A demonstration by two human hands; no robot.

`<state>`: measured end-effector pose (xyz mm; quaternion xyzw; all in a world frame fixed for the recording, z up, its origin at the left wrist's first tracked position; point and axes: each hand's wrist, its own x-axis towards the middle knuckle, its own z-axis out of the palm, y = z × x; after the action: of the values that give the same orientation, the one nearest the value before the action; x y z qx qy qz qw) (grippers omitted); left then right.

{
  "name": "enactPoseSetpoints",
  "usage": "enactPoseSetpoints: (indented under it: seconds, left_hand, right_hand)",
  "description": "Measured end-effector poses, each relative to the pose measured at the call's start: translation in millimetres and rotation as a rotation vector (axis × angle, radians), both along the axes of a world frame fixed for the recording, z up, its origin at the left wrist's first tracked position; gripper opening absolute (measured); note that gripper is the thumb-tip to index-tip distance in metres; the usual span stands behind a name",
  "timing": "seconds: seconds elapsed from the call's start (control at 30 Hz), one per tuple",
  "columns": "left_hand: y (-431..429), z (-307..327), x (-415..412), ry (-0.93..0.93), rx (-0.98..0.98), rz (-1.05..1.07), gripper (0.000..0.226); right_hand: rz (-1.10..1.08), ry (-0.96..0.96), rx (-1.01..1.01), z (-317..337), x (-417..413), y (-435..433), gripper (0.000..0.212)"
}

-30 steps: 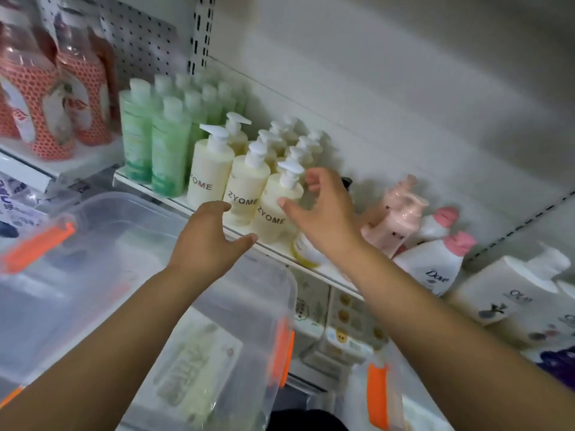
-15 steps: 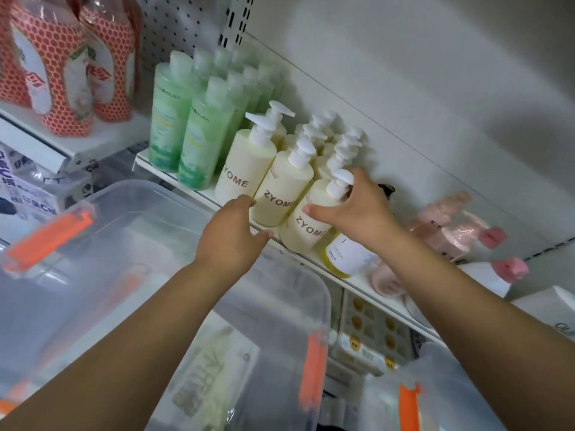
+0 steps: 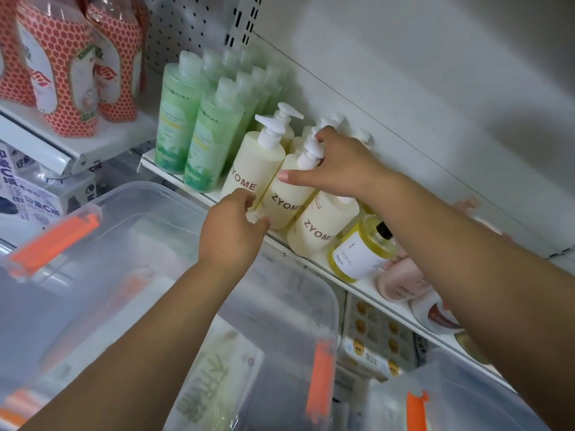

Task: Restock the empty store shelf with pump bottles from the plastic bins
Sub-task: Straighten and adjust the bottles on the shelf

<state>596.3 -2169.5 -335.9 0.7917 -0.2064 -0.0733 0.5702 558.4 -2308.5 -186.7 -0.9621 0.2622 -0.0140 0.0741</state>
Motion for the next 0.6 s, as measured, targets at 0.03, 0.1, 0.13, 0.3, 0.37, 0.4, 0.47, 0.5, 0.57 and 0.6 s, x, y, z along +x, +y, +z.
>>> enactPoseSetpoints:
  seconds: [0.03, 0.1, 0.13, 0.3, 0.37, 0.4, 0.47, 0.5, 0.57, 0.6]
  left_hand:
    - [1.0, -0.4, 0.3, 0.008, 0.001, 0.000, 0.047]
    - [2.4, -0.9, 0.0, 0.009, 0.007, -0.009, 0.049]
    - [2.7, -0.7, -0.9, 0.000, 0.014, -0.019, 0.050]
    - [-4.4, 0.9, -7.8, -0.074, 0.078, -0.069, 0.050]
    - [-8.3, 0.8, -9.9, -0.114, 0.113, -0.075, 0.051]
    - [-9.9, 0.8, -10.3, -0.132, 0.126, -0.077, 0.052]
    - [-12.6, 0.9, -10.3, -0.158, 0.145, -0.078, 0.052]
    - [-13.8, 0.9, -10.1, -0.169, 0.157, -0.079, 0.051]
    - [-15.4, 0.7, -9.3, -0.192, 0.188, -0.079, 0.048]
    - [-16.2, 0.7, -9.0, -0.200, 0.204, -0.077, 0.047]
  right_hand:
    - [0.004, 0.011, -0.031, -1.4, 2.9, -0.6, 0.104]
    - [-0.013, -0.001, -0.024, -1.9, 3.4, -2.0, 0.101]
    - [-0.020, -0.009, -0.010, -1.3, 2.3, -3.1, 0.098]
    - [-0.012, -0.028, 0.032, -2.0, -4.5, 0.8, 0.096]
    - [-0.033, -0.053, 0.107, 2.5, -10.6, 3.1, 0.104]
    - [-0.050, -0.100, 0.136, 6.1, -16.9, 4.1, 0.104]
    - [-0.118, -0.324, 0.133, 9.5, -38.8, 7.7, 0.096]
    - [-0.172, -0.473, 0.118, 6.0, -52.8, 10.1, 0.091]
    - [-0.297, -0.647, 0.112, -13.9, -80.0, 19.0, 0.082]
    - [-0.348, -0.649, 0.139, -28.2, -89.2, 23.7, 0.081]
